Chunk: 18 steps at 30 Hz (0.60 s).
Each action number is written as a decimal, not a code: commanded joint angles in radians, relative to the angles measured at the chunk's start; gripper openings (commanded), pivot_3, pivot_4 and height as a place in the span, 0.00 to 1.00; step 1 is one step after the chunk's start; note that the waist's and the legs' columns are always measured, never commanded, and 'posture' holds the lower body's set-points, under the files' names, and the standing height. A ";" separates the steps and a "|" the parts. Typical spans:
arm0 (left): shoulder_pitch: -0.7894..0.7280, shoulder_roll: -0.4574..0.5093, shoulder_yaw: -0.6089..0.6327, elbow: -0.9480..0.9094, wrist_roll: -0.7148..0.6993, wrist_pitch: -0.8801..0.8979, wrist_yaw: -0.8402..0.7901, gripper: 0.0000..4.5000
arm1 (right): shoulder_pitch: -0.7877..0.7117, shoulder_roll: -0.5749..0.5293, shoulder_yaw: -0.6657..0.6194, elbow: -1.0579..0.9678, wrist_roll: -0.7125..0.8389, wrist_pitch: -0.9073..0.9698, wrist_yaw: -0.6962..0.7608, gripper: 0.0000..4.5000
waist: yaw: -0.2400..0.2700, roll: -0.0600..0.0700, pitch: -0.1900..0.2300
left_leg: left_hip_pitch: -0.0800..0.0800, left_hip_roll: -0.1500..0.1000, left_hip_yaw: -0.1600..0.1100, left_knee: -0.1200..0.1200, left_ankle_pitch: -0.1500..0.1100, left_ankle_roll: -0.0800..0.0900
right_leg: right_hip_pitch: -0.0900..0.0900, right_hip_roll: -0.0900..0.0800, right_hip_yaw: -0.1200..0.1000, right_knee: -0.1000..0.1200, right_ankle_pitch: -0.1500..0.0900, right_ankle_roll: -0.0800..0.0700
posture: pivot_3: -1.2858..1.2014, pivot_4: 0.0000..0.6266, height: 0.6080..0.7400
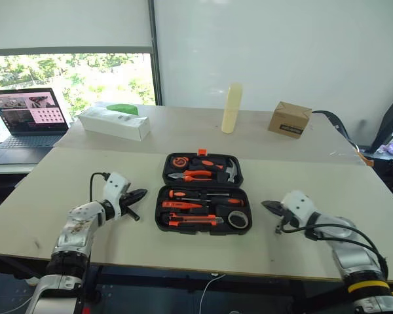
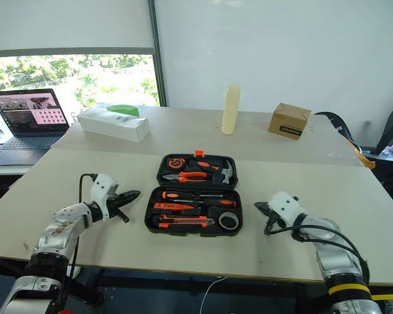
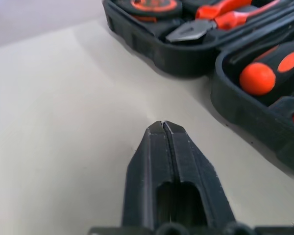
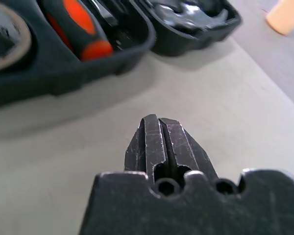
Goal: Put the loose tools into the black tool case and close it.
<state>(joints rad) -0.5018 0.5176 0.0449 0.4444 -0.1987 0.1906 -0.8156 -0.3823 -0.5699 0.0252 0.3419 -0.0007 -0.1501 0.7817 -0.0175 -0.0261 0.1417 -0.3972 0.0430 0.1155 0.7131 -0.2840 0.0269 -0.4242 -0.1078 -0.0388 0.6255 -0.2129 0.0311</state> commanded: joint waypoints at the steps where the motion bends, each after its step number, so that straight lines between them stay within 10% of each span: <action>1: -0.016 -0.016 -0.034 -0.050 -0.001 0.027 -0.028 0.00 | -0.028 0.015 0.028 -0.058 -0.011 0.035 -0.008 0.00 | 0.002 0.000 0.000 | 0.000 0.000 0.000 0.000 0.000 0.000 | 0.000 0.000 0.000 0.000 0.000 0.000 | 0.52 0.24 1.00; 18: 0.210 0.043 -0.058 -0.367 -0.033 0.099 -0.105 0.00 | 0.190 -0.026 0.098 -0.536 -0.002 0.308 0.027 0.00 | 0.004 0.000 0.000 | -0.002 0.001 -0.003 -0.002 -0.002 0.003 | -0.001 0.000 0.000 -0.001 0.000 0.000 | 0.52 0.24 1.00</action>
<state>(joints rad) -0.3115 0.5699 0.0136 0.1589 -0.1991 0.2694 -0.8985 -0.2045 -0.6045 0.0975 -0.0910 -0.0296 0.1472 0.7902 -0.0135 -0.0260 0.1417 -0.3986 0.0441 0.1128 0.7112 -0.2863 0.0302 -0.4249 -0.1078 -0.0391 0.6241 -0.2132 0.0310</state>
